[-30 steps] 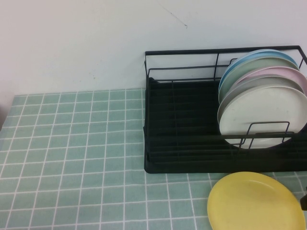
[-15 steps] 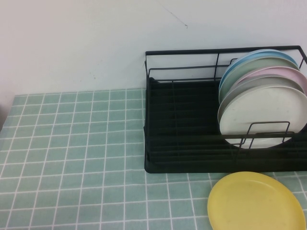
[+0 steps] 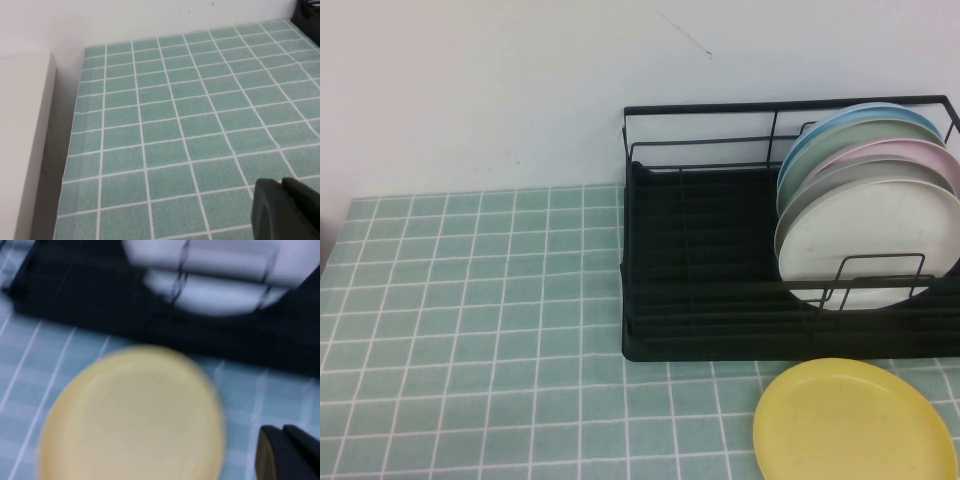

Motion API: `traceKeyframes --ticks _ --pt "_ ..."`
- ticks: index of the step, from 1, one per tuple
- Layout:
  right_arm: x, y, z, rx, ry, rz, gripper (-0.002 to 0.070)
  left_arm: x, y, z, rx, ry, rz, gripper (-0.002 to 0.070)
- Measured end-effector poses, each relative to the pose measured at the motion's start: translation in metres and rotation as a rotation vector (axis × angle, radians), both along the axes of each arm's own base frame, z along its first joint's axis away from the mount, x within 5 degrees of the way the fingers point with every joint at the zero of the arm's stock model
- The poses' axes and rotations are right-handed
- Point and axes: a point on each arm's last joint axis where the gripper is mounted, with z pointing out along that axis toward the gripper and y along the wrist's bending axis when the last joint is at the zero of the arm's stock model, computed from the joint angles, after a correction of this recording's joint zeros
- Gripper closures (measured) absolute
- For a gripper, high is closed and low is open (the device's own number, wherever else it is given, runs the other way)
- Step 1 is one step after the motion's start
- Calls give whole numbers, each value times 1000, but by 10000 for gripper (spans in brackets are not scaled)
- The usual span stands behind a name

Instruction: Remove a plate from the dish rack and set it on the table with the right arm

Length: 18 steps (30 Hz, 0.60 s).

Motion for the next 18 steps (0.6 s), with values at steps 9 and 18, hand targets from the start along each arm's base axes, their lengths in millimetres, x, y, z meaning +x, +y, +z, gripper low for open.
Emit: traceKeyframes --ticks 9,18 --pt "-54 -15 -18 -48 -562 -272 678 0 0 0 0 0 0 678" --pt "-89 -19 -64 -54 -810 -354 678 0 0 0 0 0 0 678"
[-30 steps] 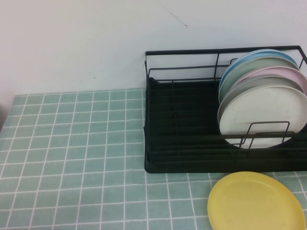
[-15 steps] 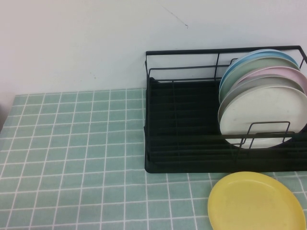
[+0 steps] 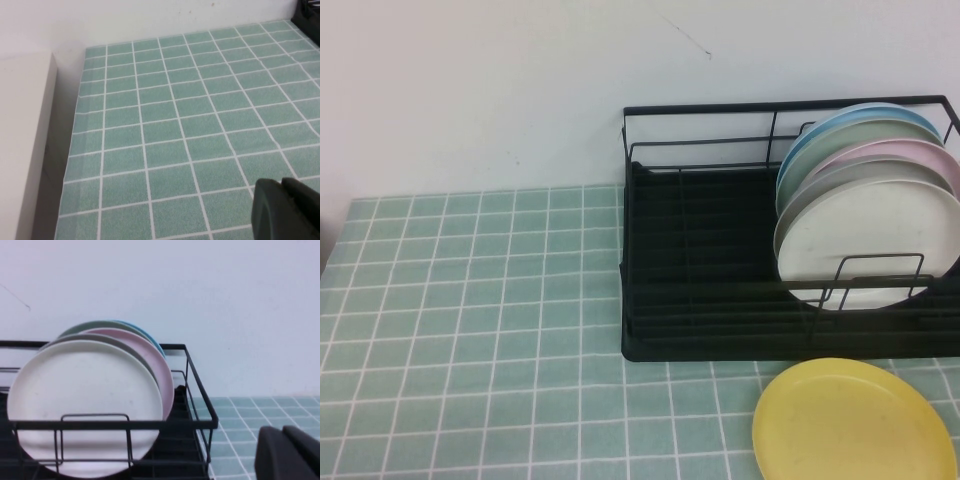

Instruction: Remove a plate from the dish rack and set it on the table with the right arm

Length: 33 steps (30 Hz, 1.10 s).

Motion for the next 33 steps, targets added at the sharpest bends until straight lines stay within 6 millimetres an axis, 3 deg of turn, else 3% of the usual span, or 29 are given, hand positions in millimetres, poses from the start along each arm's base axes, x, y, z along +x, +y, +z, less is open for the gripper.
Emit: traceKeyframes --ticks 4,15,24,33 --pt "0 -1 -10 2 9 -11 678 0 0 0 0 0 0 678" --pt "0 -3 -7 -80 -16 -34 678 0 0 0 0 0 0 678" --pt "-4 -1 -37 -104 315 6 678 0 0 0 0 0 0 678" --pt "-5 -2 -38 -128 348 1 678 0 0 0 0 0 0 678"
